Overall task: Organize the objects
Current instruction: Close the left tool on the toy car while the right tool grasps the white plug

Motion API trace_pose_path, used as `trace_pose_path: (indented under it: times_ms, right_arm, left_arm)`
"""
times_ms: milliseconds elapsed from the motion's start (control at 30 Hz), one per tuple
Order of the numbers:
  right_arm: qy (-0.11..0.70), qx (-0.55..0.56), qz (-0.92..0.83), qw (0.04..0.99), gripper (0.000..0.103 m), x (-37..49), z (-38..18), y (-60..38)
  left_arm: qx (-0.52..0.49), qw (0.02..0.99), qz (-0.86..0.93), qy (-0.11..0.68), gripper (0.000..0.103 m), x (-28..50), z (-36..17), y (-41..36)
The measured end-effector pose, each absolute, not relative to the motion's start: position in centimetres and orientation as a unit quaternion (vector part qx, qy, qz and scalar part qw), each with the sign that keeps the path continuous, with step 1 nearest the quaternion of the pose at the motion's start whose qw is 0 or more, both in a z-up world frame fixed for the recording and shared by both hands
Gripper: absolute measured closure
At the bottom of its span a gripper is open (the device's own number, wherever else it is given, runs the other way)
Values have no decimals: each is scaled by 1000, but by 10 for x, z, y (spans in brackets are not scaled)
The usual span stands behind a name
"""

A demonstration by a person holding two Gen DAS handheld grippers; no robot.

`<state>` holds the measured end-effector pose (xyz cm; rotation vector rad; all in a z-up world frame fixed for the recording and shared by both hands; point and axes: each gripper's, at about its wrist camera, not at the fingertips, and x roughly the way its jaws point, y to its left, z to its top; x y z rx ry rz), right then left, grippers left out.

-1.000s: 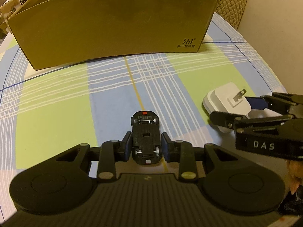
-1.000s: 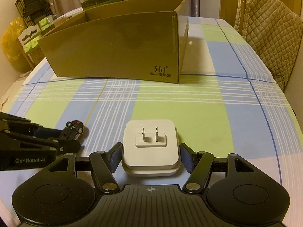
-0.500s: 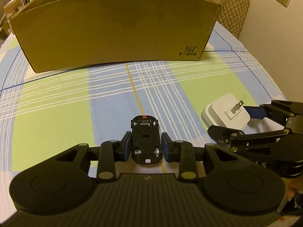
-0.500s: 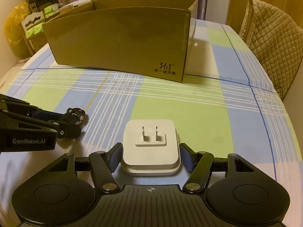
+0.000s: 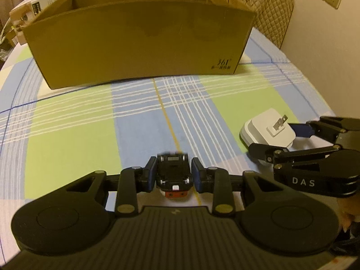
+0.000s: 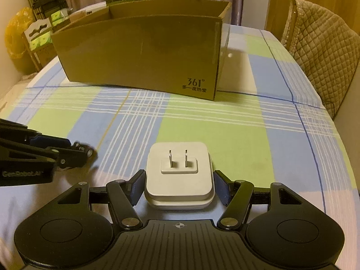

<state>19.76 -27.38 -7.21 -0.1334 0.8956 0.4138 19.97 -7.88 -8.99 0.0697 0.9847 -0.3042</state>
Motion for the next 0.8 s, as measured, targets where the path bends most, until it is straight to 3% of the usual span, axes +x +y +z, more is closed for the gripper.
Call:
trace_pose_path:
  times_ms: [800]
  right_arm:
    - [442, -28, 198, 875, 42, 166, -66, -278]
  left_arm:
    - [30, 866, -150, 476, 76, 173, -83, -64]
